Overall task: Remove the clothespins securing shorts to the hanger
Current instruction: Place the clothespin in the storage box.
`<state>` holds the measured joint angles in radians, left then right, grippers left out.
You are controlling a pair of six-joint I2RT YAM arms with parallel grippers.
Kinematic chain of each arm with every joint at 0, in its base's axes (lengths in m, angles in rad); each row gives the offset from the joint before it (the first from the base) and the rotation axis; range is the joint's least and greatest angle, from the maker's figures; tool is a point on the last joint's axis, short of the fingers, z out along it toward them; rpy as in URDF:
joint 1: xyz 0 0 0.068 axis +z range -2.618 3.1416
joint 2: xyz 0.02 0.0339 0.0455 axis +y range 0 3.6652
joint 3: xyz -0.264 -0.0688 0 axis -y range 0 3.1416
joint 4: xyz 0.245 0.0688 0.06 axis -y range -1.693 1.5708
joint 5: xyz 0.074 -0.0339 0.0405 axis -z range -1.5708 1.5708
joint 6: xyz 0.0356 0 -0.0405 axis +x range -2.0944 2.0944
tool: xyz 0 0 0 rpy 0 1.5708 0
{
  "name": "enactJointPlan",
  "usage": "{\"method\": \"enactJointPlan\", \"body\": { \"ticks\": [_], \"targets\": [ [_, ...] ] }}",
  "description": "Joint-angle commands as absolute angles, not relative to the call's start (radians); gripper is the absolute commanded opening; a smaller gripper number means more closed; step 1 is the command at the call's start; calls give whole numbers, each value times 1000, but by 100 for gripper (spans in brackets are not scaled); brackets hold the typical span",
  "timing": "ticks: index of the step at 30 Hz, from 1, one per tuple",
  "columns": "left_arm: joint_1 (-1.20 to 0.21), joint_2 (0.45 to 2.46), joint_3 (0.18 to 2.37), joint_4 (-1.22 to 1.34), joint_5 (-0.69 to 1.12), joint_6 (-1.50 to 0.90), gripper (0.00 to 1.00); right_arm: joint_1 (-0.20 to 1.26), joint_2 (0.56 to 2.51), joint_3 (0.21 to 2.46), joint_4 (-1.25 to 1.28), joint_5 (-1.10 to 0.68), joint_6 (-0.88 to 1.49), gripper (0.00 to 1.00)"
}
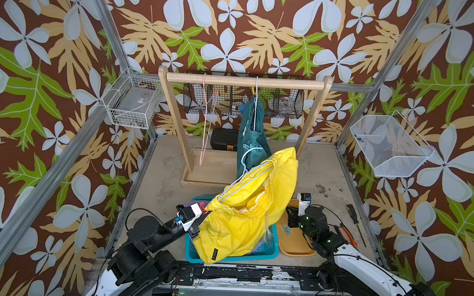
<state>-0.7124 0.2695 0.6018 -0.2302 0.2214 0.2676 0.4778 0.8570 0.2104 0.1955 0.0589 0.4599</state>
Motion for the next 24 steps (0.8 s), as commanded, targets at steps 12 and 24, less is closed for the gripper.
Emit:
{"method": "enactJointPlan", "body": {
  "ticks": [12, 24],
  "targets": [
    [-711, 266, 604, -181, 219, 281, 0, 479, 862, 217, 219, 62, 453, 31],
    [-712, 256, 602, -197, 215, 282, 0, 479, 560, 227, 152, 52, 428, 33]
  ]
}}
